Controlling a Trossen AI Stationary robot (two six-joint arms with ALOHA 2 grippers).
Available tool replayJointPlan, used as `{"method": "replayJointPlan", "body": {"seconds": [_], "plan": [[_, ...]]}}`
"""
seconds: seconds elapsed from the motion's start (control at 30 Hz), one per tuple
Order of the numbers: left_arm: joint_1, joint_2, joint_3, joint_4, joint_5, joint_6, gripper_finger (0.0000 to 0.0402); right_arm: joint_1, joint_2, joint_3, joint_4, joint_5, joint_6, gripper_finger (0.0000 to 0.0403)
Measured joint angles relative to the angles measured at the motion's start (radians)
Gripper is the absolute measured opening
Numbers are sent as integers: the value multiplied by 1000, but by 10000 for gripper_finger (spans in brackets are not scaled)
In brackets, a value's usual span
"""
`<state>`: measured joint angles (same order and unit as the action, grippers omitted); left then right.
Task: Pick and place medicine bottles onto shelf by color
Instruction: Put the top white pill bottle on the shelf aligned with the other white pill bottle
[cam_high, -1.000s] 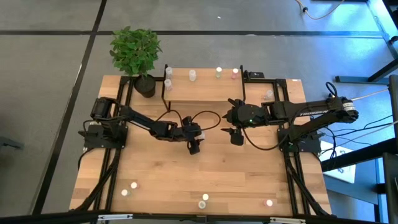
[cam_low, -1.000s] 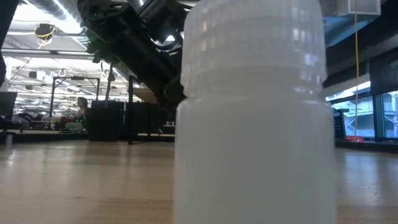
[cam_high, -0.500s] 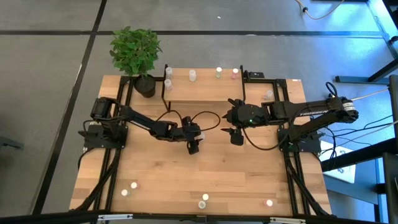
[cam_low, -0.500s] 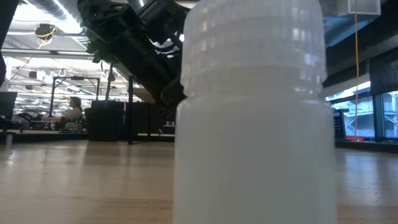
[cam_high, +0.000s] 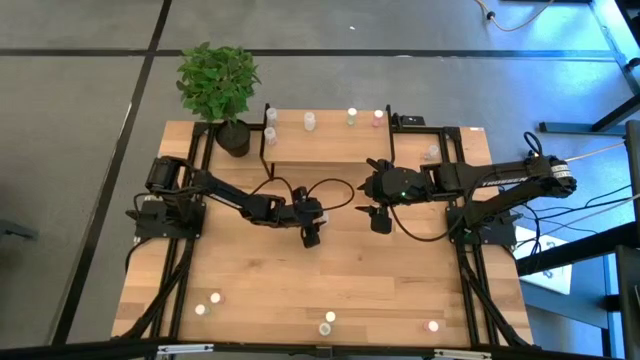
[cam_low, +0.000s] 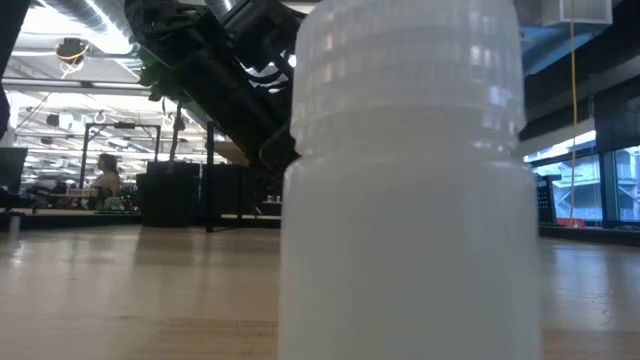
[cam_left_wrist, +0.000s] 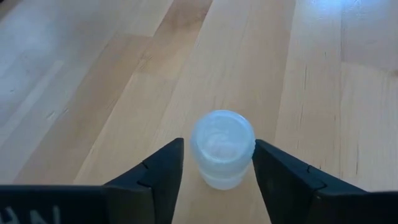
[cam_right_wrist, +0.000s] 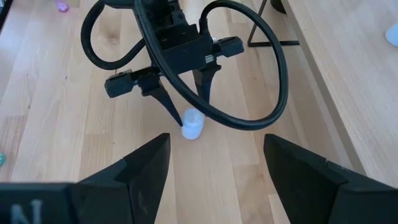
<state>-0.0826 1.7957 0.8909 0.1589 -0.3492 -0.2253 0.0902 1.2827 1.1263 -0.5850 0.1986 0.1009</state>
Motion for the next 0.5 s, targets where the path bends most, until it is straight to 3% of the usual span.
{"method": "replayJointPlan", "body": {"seconds": [0.3,0.5], "plan": [[0,0,0,1,5,-1,133,0,0,0,0,0,0,261],[0,0,0,1,5,-1,124,0,0,0,0,0,0,261]]}}
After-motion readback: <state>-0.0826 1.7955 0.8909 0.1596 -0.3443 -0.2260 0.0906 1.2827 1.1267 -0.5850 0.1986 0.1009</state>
